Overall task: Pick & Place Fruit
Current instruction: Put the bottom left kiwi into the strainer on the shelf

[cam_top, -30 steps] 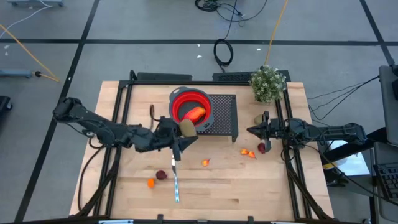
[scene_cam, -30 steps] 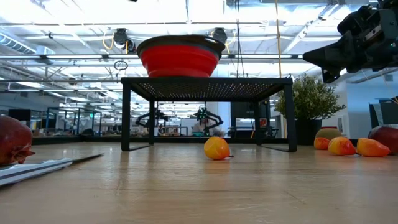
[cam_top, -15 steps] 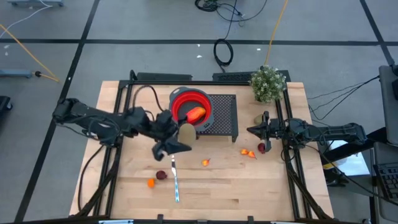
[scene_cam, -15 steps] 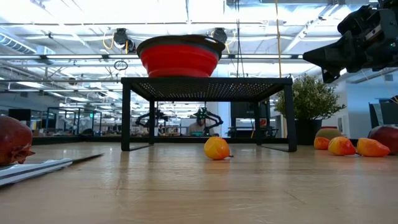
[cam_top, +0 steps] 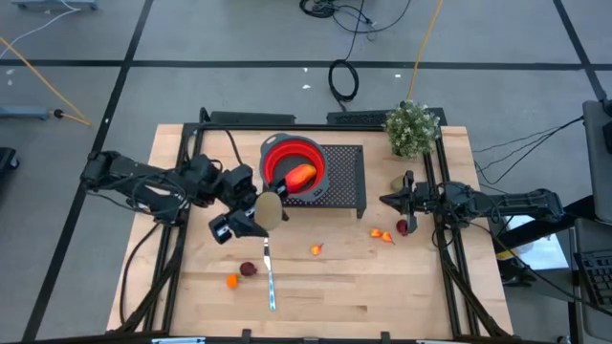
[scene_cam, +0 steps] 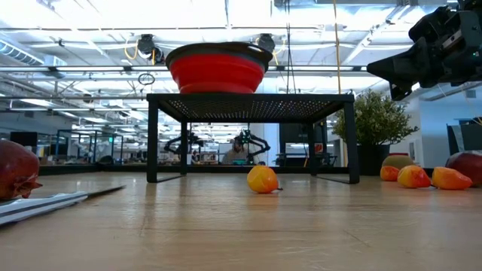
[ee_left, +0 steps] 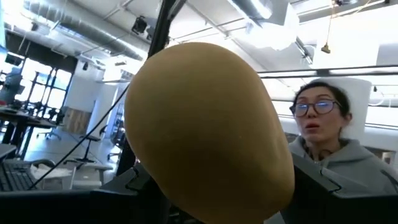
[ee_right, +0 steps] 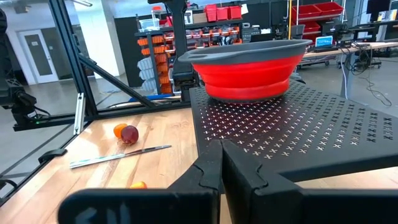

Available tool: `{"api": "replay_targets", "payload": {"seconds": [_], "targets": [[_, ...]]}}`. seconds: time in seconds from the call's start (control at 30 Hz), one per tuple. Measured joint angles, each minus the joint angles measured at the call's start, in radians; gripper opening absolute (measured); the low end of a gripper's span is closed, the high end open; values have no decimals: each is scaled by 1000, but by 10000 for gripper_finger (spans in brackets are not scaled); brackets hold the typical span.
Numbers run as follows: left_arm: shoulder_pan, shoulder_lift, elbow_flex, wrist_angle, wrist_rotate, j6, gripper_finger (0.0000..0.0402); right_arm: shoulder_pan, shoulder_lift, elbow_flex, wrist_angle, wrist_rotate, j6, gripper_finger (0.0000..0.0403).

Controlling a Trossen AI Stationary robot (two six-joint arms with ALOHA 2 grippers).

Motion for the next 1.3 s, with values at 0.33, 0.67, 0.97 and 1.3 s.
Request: {"api": "replay_targets", "payload": {"seconds": [0.33, 0.67, 0.97, 1.3], "targets": [[13, 1, 0, -501, -305, -116, 230, 0, 0, 0, 0, 0, 0, 0], [126, 1, 7, -802, -428, -243, 230, 0, 0, 0, 0, 0, 0, 0], [216, 12, 269, -1264, -642, -38, 230, 0, 0, 0, 0, 0, 0, 0], [304, 105, 471, -1470, -726, 175, 230, 0, 0, 0, -6, 0, 0, 0]]}}
